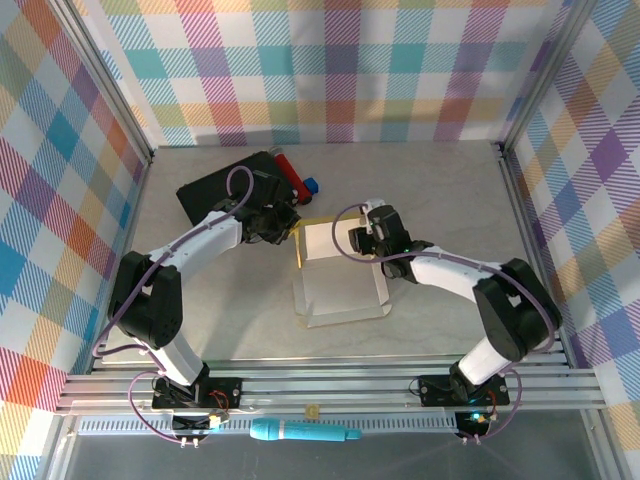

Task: Fold the paper box

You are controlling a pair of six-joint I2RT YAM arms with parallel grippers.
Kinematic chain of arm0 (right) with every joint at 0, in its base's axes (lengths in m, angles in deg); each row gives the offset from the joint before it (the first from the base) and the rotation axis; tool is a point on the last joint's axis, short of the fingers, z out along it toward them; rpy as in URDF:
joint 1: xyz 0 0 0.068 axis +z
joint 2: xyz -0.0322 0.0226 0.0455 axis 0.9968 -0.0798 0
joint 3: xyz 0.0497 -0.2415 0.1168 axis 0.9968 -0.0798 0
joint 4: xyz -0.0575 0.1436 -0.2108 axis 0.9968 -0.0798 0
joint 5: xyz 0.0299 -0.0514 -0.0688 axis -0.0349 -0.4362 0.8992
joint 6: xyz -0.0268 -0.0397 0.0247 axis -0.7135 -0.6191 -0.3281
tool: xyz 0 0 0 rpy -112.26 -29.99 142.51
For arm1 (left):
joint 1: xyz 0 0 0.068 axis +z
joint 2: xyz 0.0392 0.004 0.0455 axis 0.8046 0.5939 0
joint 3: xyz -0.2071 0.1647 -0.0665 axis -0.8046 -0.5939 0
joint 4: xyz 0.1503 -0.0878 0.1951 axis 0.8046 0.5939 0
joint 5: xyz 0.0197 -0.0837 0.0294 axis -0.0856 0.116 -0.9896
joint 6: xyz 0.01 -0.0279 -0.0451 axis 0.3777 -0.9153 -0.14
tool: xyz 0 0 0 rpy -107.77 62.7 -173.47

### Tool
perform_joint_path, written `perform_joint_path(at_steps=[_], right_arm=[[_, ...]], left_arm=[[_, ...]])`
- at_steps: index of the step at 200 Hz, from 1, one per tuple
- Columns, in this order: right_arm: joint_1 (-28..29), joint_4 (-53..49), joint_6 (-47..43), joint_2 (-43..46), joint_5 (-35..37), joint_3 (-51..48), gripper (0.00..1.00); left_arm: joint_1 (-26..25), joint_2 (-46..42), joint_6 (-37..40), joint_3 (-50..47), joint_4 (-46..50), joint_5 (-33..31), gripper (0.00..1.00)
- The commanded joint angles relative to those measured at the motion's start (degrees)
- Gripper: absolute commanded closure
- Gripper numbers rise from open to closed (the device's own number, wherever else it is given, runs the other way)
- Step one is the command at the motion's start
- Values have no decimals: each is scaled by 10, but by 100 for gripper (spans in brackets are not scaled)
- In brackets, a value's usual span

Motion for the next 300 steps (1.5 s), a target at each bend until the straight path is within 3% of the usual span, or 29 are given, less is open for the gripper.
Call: perform_joint_path(at_steps=[1, 27, 55, 99, 135, 171, 275, 300], right_arm=[[-7, -71, 53, 38, -64, 26, 39], [-24, -138, 112, 82, -95, 47, 30], [-87, -224, 222, 112, -140, 98, 22], [-194, -350, 389, 8, -363, 236, 33], [-205, -375, 437, -58, -434, 277, 39], [-204, -390, 443, -83, -456, 268, 45], [-204, -384, 430, -111, -438, 247, 50], [-204, -377, 433, -112, -439, 242, 60]], left_arm=[[-7, -2, 14, -10, 35, -11, 85], [-9, -1, 15, -8, 35, -12, 86], [-10, 0, 17, -4, 36, -13, 87], [-13, 5, 19, 2, 32, -14, 89], [-15, 10, 20, 11, 34, -15, 90], [-15, 10, 20, 14, 34, -16, 90], [-16, 9, 25, 14, 39, -16, 92], [-16, 6, 25, 14, 40, -18, 92]])
